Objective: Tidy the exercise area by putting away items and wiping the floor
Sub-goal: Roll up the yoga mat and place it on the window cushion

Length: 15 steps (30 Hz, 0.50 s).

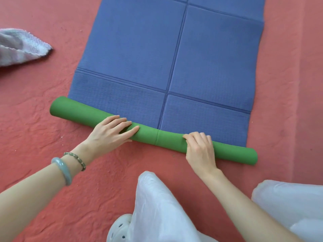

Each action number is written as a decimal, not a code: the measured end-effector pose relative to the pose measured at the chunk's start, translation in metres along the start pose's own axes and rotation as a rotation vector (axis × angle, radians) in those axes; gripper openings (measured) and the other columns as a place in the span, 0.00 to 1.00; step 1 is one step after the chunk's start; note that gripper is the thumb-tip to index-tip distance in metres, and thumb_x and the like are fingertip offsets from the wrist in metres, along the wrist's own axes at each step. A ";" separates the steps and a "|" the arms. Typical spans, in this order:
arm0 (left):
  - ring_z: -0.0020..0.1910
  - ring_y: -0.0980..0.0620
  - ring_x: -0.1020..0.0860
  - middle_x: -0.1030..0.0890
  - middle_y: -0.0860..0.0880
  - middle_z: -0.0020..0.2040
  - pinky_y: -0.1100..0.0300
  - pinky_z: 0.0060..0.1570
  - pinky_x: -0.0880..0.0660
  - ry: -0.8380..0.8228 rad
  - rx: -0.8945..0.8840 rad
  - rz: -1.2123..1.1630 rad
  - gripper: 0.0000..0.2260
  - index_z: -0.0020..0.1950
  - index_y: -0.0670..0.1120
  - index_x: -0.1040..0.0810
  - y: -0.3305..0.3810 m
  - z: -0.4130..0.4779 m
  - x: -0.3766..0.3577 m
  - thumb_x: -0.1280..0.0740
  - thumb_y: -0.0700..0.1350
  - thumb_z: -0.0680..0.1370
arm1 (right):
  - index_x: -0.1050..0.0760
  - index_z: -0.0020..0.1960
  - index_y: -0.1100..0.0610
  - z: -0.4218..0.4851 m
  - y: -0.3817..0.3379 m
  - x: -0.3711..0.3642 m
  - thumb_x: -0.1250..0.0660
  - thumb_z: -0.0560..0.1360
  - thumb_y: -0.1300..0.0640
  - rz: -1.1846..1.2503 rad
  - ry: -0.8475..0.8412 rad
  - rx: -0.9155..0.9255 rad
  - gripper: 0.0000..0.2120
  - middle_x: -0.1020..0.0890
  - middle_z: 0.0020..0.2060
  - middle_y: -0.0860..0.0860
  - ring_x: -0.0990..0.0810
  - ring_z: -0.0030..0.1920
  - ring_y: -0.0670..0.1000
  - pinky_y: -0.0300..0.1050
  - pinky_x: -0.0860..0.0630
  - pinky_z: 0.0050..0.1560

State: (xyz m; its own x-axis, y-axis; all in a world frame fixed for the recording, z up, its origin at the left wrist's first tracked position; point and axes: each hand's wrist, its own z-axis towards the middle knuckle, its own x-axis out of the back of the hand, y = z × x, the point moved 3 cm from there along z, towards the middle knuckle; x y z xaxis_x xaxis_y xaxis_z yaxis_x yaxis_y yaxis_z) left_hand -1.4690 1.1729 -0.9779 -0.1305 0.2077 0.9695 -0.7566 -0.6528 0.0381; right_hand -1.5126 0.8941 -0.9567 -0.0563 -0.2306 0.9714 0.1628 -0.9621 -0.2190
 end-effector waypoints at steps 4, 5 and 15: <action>0.40 0.46 0.19 0.18 0.47 0.46 0.53 0.46 0.23 -0.068 0.013 -0.134 0.16 0.59 0.46 0.20 -0.010 0.014 0.004 0.39 0.53 0.79 | 0.22 0.60 0.61 -0.021 -0.008 -0.005 0.39 0.71 0.52 -0.051 -0.119 -0.052 0.21 0.20 0.52 0.54 0.26 0.52 0.54 0.50 0.33 0.54; 0.37 0.46 0.21 0.18 0.48 0.43 0.54 0.42 0.24 -0.111 0.017 -0.163 0.17 0.59 0.45 0.20 -0.014 0.020 0.005 0.41 0.53 0.79 | 0.24 0.62 0.61 -0.022 -0.006 -0.007 0.39 0.71 0.48 -0.068 -0.163 -0.043 0.24 0.20 0.54 0.54 0.28 0.54 0.54 0.52 0.34 0.58; 0.38 0.44 0.23 0.21 0.46 0.46 0.53 0.43 0.30 -0.140 0.094 -0.137 0.13 0.56 0.46 0.30 -0.017 0.029 0.006 0.43 0.54 0.78 | 0.22 0.50 0.57 0.022 0.012 -0.004 0.38 0.71 0.48 0.028 -0.309 0.049 0.15 0.20 0.40 0.49 0.22 0.41 0.55 0.48 0.28 0.44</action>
State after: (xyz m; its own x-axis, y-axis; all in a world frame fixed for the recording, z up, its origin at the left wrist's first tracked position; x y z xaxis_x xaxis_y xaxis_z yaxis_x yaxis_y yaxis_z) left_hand -1.4385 1.1640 -0.9652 0.0646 0.2008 0.9775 -0.6969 -0.6920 0.1882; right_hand -1.4887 0.8863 -0.9610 0.2494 -0.1948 0.9486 0.2078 -0.9460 -0.2489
